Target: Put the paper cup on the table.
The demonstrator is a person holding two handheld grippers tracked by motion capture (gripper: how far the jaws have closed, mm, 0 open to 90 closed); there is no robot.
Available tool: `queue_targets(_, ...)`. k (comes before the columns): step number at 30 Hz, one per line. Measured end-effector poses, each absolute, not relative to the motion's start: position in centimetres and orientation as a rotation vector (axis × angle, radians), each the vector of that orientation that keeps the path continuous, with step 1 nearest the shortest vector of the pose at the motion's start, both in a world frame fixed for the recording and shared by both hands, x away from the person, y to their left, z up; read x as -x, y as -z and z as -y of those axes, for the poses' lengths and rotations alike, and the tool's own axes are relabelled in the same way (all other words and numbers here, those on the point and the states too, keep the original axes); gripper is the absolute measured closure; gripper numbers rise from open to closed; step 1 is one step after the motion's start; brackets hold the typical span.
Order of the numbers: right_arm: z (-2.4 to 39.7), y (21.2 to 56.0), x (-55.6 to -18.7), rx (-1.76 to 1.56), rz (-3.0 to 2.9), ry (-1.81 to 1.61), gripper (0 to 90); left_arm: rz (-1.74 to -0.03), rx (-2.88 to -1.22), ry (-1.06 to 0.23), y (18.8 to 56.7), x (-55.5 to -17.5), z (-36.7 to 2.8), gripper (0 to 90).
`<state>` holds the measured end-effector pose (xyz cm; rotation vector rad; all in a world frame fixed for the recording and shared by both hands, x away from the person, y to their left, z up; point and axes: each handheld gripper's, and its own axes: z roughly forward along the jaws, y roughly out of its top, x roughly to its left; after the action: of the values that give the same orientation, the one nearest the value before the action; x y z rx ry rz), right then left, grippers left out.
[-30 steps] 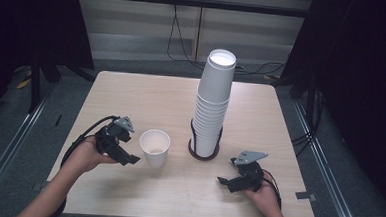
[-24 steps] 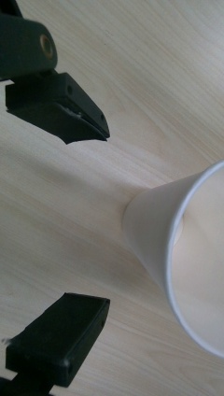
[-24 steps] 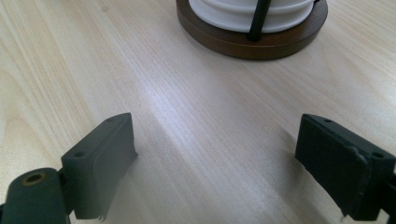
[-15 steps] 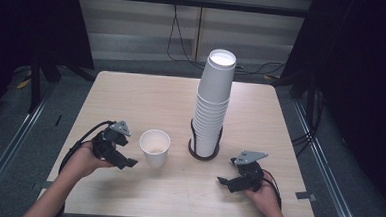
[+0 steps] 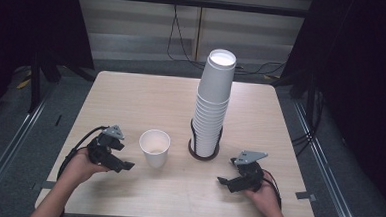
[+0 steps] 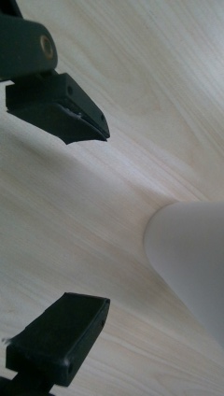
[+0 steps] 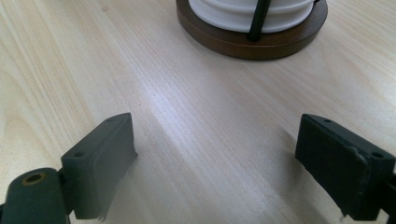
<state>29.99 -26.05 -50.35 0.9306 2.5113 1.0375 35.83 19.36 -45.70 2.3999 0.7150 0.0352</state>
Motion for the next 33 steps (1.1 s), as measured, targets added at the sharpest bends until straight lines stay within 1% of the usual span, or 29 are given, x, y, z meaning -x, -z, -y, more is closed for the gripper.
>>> queue_targets(11, 26.1, 50.3, -30.0, -0.931, -2.513, -1.038, 11.4, -0.738, -2.381, -0.069, 48.0, -35.4, -20.2, 15.5)
queue_targets(22, 26.1, 50.3, -30.0, -0.930, -2.512, -1.037, 11.4, -0.760, -2.374, -0.069, 49.5, -35.0, -20.4, 14.8)
queue_targets(27, 26.1, 50.3, -30.0, -0.930, -2.512, -1.037, 11.4, -0.762, -2.368, -0.093, 49.8, -34.7, -20.4, 13.8)
queue_targets(33, 26.1, 50.3, -30.0, -0.931, -2.513, -1.038, 11.4, -0.752, -2.348, -0.150, 50.2, -34.3, -20.2, 11.5)
